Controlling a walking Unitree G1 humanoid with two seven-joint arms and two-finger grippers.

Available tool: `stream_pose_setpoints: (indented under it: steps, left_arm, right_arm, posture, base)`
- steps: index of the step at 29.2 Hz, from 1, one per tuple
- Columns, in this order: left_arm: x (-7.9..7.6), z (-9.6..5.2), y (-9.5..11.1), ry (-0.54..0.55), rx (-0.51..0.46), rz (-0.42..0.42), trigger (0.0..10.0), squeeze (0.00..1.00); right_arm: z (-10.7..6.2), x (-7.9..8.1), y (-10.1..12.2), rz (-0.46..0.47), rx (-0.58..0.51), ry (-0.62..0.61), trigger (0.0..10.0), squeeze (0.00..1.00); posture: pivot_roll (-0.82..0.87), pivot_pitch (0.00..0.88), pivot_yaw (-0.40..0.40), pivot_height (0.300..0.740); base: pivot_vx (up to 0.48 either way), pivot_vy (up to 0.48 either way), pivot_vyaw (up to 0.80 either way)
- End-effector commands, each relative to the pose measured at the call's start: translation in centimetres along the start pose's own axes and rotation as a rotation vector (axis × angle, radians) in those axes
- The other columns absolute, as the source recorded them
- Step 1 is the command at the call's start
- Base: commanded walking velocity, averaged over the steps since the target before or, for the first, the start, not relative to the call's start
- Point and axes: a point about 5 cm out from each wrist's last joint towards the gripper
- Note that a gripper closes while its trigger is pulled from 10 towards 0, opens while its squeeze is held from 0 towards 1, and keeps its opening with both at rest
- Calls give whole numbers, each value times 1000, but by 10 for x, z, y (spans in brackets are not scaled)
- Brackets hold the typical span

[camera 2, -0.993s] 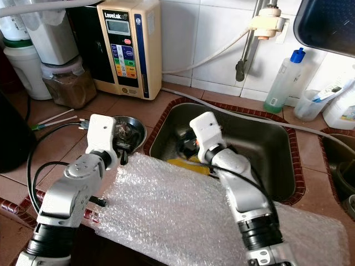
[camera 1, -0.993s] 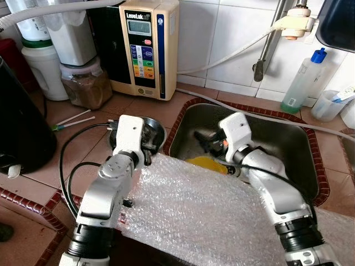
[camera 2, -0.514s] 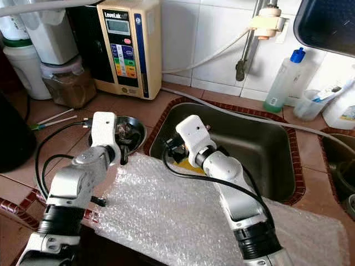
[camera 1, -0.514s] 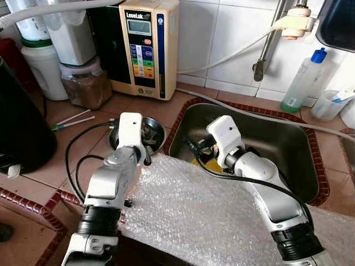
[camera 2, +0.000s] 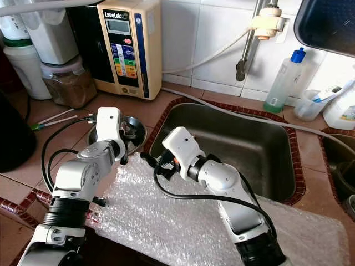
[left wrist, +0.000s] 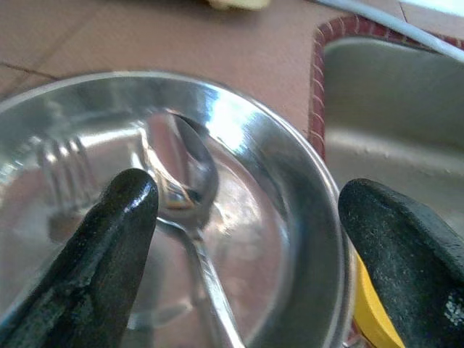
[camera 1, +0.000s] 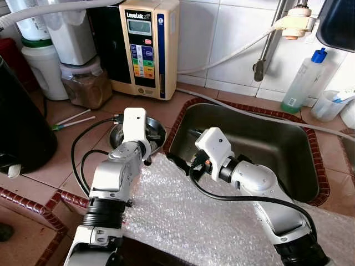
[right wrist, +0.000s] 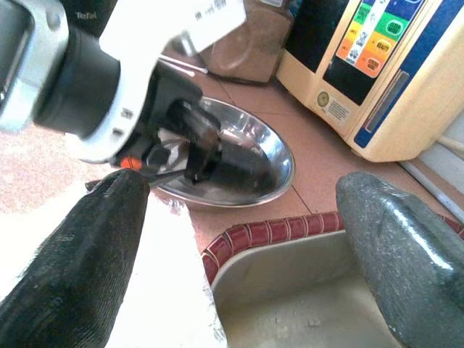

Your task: Kitchen organization

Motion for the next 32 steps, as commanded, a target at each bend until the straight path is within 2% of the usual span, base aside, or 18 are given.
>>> stream_pose_setpoints:
  steps: [1, 3, 4, 5, 6, 7, 8, 9, 16, 18, 32]
  left_arm:
    - [-2, 0, 0, 1, 18, -22, 10000, 0]
    - [-3, 1, 0, 0, 26, -37, 9608, 0]
    - [-3, 2, -1, -3, 35, -47, 8745, 0]
    - [-3, 2, -2, -1, 38, -45, 7098, 0]
    - [-3, 2, -2, 0, 40, -42, 7098, 0]
    - [-2, 3, -5, 4, 64, -73, 2980, 0]
    - [0, 3, -7, 12, 78, -78, 980, 0]
    - [2, 3, -7, 21, 81, -81, 0, 0]
    - [5, 3, -7, 30, 93, -94, 0, 0]
    - [6, 3, -8, 34, 104, -121, 0, 0]
    - [15, 2, -9, 81, 111, -133, 0, 0]
  right_arm:
    - [-1, -1, 4, -5, -11, -5, 10000, 0]
    - [-2, -2, 5, -8, -14, -5, 10000, 0]
    - [-2, -2, 6, -10, -18, -6, 10000, 0]
    - [-2, -3, 7, -9, -22, -9, 10000, 0]
    - [-2, -3, 8, -9, -24, -11, 10000, 0]
    - [-2, -4, 8, -14, -26, -17, 10000, 0]
    - [-2, -5, 10, -17, -29, -20, 10000, 0]
    - [-2, -5, 11, -17, -33, -21, 10000, 0]
    - [-2, -6, 11, -24, -31, -20, 10000, 0]
    - [-2, -6, 11, -35, -29, -15, 10000, 0]
    - [-1, -5, 12, -33, -35, -4, 10000, 0]
  posture:
    - [7, 0, 9, 740]
    - [7, 0, 9, 740]
    - [7, 0, 10, 740]
    - [7, 0, 10, 740]
    - [7, 0, 10, 740]
    - [6, 0, 12, 740]
    - [5, 0, 12, 740]
    - [5, 0, 13, 740]
    - [7, 0, 12, 740]
    - [7, 0, 12, 740]
    - [10, 0, 10, 740]
  base:
    - [0, 0, 0]
    - [0, 0, 0]
    - [0, 0, 0]
    - [0, 0, 0]
    - [0, 0, 0]
    - [0, 0, 0]
    - [0, 0, 0]
    - [0, 0, 0]
    - [0, 0, 0]
    - [0, 0, 0]
    - [0, 0, 0]
Point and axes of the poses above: a point about 5 cm out from each wrist's last joint towards the gripper, its own z axis pointing out of the wrist towards the gripper, its own y axis along the axis of the wrist's last joint, x = y × z, and after that the axes turned 11 degrees about -z, right-handed
